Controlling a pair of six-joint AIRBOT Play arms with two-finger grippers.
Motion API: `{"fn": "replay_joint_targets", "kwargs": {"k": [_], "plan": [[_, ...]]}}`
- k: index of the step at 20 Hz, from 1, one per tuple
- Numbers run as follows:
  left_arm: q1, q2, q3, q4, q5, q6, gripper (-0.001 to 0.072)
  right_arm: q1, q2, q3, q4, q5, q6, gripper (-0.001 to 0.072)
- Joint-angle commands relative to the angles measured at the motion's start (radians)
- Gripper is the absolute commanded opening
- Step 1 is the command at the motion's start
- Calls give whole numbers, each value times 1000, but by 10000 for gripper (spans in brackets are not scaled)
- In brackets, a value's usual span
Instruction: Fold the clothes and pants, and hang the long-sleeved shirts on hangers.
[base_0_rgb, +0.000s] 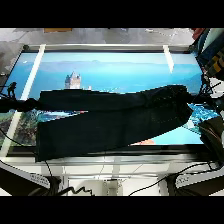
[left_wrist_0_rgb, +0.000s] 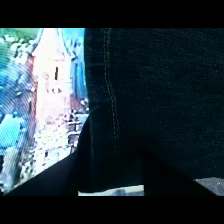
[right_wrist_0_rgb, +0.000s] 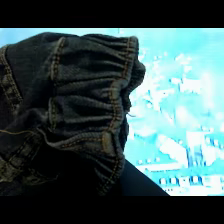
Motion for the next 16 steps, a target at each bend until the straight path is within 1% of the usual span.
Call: {"fn": "replay_joint_targets", "kwargs": {"k": [1, 2, 3, 5, 6, 10, 11, 14, 16], "plan": [[-1, -18, 0, -29, -19, 58, 191, 1, 0, 0, 1, 1, 15, 51], [-1, -11, 2, -29, -46, 58, 53, 1, 0, 0, 1, 2, 15, 51], [-1, -2, 8, -29, -76, 58, 23, 1, 0, 0, 1, 5, 15, 51], [-1, 19, 49, -48, -148, 58, 21, 1, 0, 0, 1, 10, 15, 51], [-1, 29, 82, -69, -187, 32, 21, 1, 0, 0, 0, 14, 14, 51], [2, 73, 299, -104, -304, -245, 20, 1, 2, 3, 2, 20, 14, 51], [1, 79, 362, -105, -335, -297, 20, 1, 3, 3, 2, 18, 14, 51], [2, 81, 492, -103, -432, -431, 20, 1, 9, 3, 2, 13, 14, 51], [5, 76, 502, -71, -485, -488, 19, 1, 8, 3, 2, 4, 14, 51]]}}
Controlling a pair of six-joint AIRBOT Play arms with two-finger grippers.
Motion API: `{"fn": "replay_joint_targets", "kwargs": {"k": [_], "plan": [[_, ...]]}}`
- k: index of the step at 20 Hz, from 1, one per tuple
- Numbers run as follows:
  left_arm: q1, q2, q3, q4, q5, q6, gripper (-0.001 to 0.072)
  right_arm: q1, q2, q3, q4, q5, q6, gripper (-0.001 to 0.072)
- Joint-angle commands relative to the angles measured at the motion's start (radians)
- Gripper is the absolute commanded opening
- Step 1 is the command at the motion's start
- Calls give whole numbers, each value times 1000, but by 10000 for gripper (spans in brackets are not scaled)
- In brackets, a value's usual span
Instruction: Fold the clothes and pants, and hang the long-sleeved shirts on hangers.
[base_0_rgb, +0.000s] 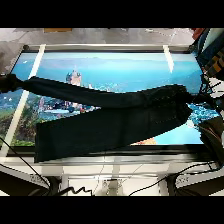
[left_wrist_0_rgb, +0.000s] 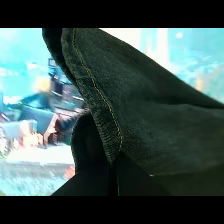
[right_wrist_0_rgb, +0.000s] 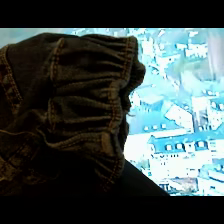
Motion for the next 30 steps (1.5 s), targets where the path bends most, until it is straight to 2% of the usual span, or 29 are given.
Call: {"fn": "replay_joint_targets", "kwargs": {"k": [1, 4, 7, 9, 10, 13, 14, 16, 19, 20, 22, 24, 28, 30], "plan": [[2, -12, 67, 85, -151, -168, 19, 1, 2, 1, 1, -19, 1, 51], [-8, -103, 67, 298, -329, -244, 19, 1, 2, 1, 1, -19, 0, 51], [-8, -185, 67, 143, -361, -235, 22, 0, 2, 1, 1, -19, 0, 51], [-21, -233, 67, -11, -357, -146, 23, 1, 2, 1, 1, -20, 0, 51], [-29, -256, 67, -61, -337, -140, 35, 0, 1, 1, 1, -20, 0, 51], [-53, -322, 67, -134, -252, -139, 418, 0, 1, 1, 1, -19, 0, 51], [-58, -340, 67, -138, -244, -124, 432, 1, 1, 1, 1, -19, 0, 51], [-59, -362, 67, -134, -250, 2, 416, 1, 1, 1, 1, -19, 0, 51], [-59, -362, 67, -127, -255, 124, 410, 1, 1, 1, 1, -18, 0, 51], [-59, -362, 68, -126, -262, 172, 351, 0, 1, 1, 1, -18, 0, 51], [-59, -362, 68, -100, -308, 294, 125, 1, 1, 1, 2, -16, 1, 51], [-54, -362, 68, -55, -344, 374, 22, 1, 1, 1, 2, -8, 2, 51], [-22, -360, 68, 36, -344, 399, 22, 1, 1, 1, 2, -6, 27, 51], [-11, -360, 68, 8, -344, 397, 23, 1, 1, 1, 2, -5, 28, 51]]}}
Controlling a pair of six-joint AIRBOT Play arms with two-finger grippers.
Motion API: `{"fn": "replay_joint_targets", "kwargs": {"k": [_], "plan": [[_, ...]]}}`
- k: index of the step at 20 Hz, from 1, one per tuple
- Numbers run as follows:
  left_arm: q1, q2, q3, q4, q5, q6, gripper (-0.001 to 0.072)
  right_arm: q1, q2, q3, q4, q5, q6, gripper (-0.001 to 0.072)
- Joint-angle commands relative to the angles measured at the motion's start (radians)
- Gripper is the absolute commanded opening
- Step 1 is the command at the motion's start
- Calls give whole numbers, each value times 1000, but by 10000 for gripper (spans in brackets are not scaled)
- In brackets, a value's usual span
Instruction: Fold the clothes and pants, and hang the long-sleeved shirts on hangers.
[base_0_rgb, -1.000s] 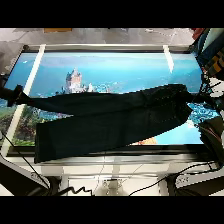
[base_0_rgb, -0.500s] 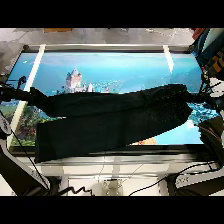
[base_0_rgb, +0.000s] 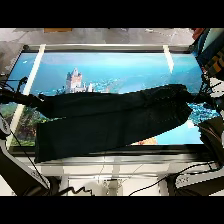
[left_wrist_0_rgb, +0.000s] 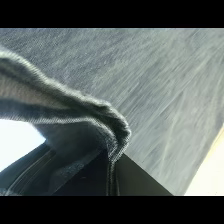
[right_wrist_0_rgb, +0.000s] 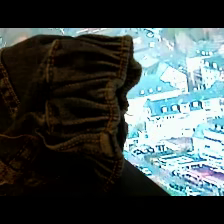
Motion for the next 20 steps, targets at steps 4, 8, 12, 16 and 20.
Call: {"fn": "replay_joint_targets", "kwargs": {"k": [4, 8, 12, 16, 20], "plan": [[19, -3, 0, -212, 0, -53, 22, 1, 0, 1, 0, 20, 9, 51], [-1, 25, 1, 113, 83, -53, 16, 1, 0, 1, 0, 21, 9, 51], [-27, 105, 0, 291, 205, -40, 16, 1, 0, 1, 0, 19, 8, 51], [-33, 187, -77, 290, 237, -32, 15, 1, 0, 1, 0, 19, 8, 51], [-72, 276, -301, 374, 423, -7, 15, 1, 0, 1, 0, 19, 8, 51]]}}
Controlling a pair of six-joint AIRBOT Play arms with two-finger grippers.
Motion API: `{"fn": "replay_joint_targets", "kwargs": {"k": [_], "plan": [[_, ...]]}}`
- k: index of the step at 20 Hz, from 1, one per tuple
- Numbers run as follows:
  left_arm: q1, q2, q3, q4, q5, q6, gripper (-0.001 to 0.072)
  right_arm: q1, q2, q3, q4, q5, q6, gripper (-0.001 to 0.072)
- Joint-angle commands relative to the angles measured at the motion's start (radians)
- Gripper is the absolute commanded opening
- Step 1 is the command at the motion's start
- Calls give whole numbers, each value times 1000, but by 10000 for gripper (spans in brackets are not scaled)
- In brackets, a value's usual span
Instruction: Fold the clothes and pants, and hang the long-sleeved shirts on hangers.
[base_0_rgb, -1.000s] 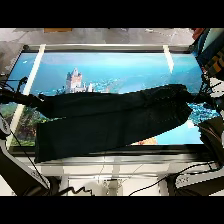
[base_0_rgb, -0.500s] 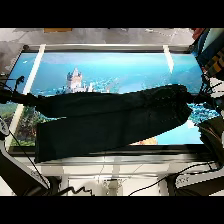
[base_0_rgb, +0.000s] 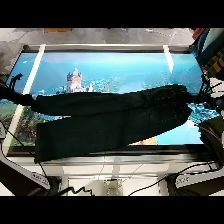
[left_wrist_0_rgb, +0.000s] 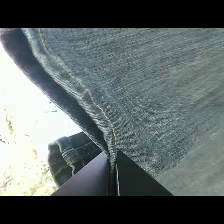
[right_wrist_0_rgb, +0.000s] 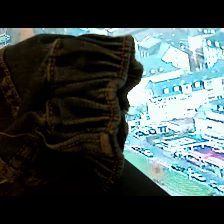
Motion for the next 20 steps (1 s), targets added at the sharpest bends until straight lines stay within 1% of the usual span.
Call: {"fn": "replay_joint_targets", "kwargs": {"k": [1, 3, 5, 6, 7, 8, 9, 10, 12, 14, 15, 17, 20], "plan": [[-40, 80, -197, 58, 191, 43, 15, 1, 0, 0, 0, 0, 0, 51], [-69, 99, -266, 58, 278, 85, 19, 1, 0, 0, 0, 1, 0, 51], [-81, 97, -266, 58, 295, 126, 27, 1, 0, 0, 0, 0, 0, 51], [-82, 97, -266, 59, 292, 166, 153, 1, 0, 0, 0, 0, 0, 51], [-81, 97, -266, 59, 288, 206, 434, 1, 0, 0, 0, 0, 0, 51], [-77, 97, -266, 63, 288, 228, 650, 1, 0, 0, 0, 0, 0, 51], [-74, 97, -265, 67, 288, 229, 662, 1, 0, 0, 0, 0, 0, 51], [-71, 97, -265, 95, 288, 241, 659, 1, 0, 0, 0, 1, 0, 51], [-71, 97, -265, 197, 282, 241, 600, 1, 0, 0, 0, 2, 0, 51], [-71, 97, -265, 294, 241, 241, 589, 1, 0, 0, 0, 2, 0, 51], [-66, 97, -265, 320, 209, 241, 570, 1, 0, 0, 0, 2, 1, 51], [-45, 97, -266, 315, 174, 241, 569, 1, 0, 0, 1, 6, 1, 51], [-16, 97, -266, 261, 154, 242, 569, 1, 0, 0, 1, 17, 10, 51]]}}
